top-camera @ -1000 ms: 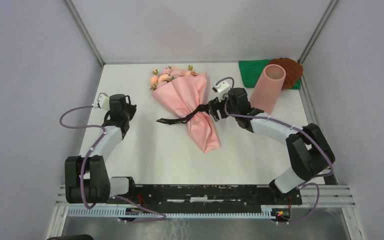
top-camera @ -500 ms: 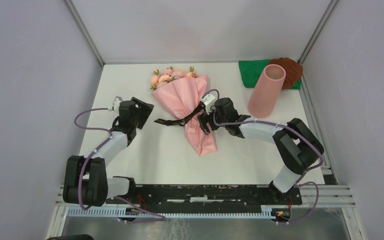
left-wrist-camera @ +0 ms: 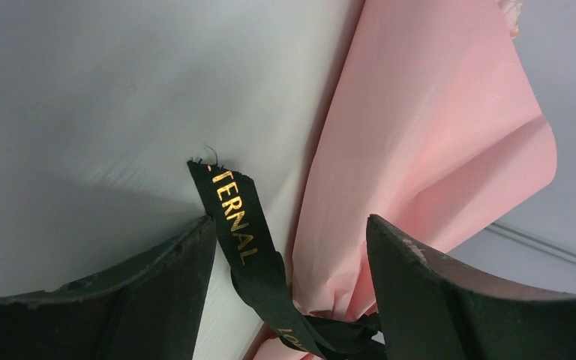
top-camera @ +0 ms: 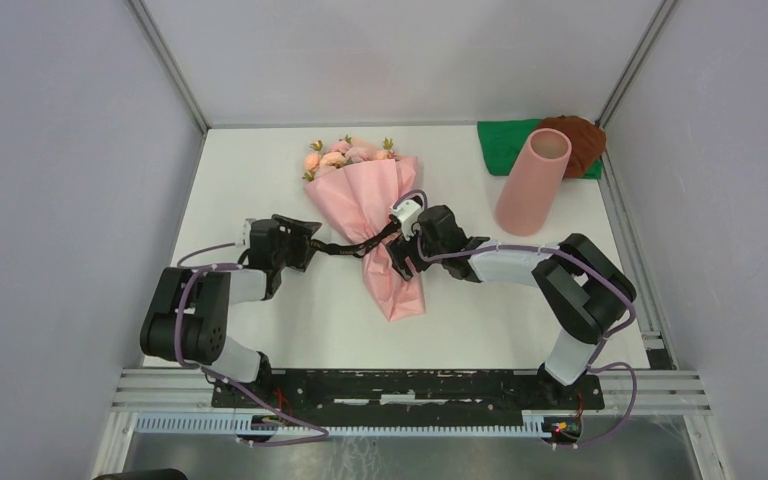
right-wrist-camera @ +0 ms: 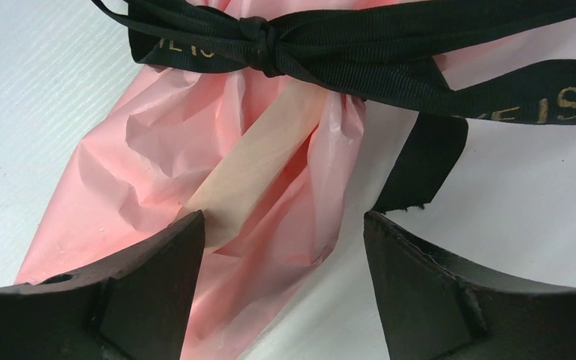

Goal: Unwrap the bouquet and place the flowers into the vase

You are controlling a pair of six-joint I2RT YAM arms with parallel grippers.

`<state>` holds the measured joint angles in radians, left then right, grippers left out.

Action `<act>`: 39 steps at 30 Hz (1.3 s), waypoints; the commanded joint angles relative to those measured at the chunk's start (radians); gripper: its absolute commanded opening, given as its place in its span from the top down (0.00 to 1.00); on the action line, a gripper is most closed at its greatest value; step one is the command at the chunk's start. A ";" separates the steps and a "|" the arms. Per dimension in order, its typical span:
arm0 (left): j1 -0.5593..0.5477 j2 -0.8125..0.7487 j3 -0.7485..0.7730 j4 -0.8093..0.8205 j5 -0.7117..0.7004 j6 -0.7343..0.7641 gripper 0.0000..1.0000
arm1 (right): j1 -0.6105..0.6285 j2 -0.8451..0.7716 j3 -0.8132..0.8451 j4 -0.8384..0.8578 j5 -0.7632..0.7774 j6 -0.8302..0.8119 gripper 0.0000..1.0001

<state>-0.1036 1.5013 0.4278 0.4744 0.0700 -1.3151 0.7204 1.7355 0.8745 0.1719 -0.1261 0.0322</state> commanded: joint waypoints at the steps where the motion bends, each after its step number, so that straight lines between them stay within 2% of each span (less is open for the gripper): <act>1: -0.005 0.017 -0.002 0.031 0.034 -0.093 0.21 | 0.004 -0.007 0.008 0.017 0.044 -0.008 0.17; 7: -0.007 0.060 0.016 0.014 0.095 -0.153 0.24 | 0.004 -0.020 -0.001 0.021 0.044 -0.008 0.17; 12: -0.010 0.010 0.069 -0.190 0.089 -0.116 0.29 | 0.004 -0.028 -0.011 0.027 0.062 -0.012 0.17; 16: -0.015 -0.038 0.080 -0.235 0.061 -0.102 0.31 | 0.005 -0.030 -0.017 0.036 0.067 -0.014 0.17; 18: -0.015 -0.030 0.100 -0.250 0.043 -0.094 0.38 | 0.004 -0.030 -0.017 0.037 0.066 -0.013 0.17; 21: -0.015 0.021 0.120 -0.226 0.057 -0.091 0.52 | 0.004 -0.038 -0.021 0.032 0.067 -0.017 0.17; 36: -0.018 0.242 0.175 -0.099 0.209 -0.106 0.65 | 0.005 -0.040 -0.026 0.031 0.100 -0.024 0.17; 37: -0.019 0.251 0.178 -0.093 0.215 -0.107 0.70 | 0.005 -0.039 -0.025 0.028 0.100 -0.024 0.17; 39: -0.019 0.267 0.185 -0.077 0.216 -0.099 0.90 | 0.005 -0.040 -0.026 0.031 0.103 -0.023 0.17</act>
<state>-0.1158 1.7206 0.5957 0.3916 0.2638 -1.4212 0.7204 1.7176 0.8528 0.1810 -0.0463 0.0208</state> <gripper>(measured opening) 0.264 0.832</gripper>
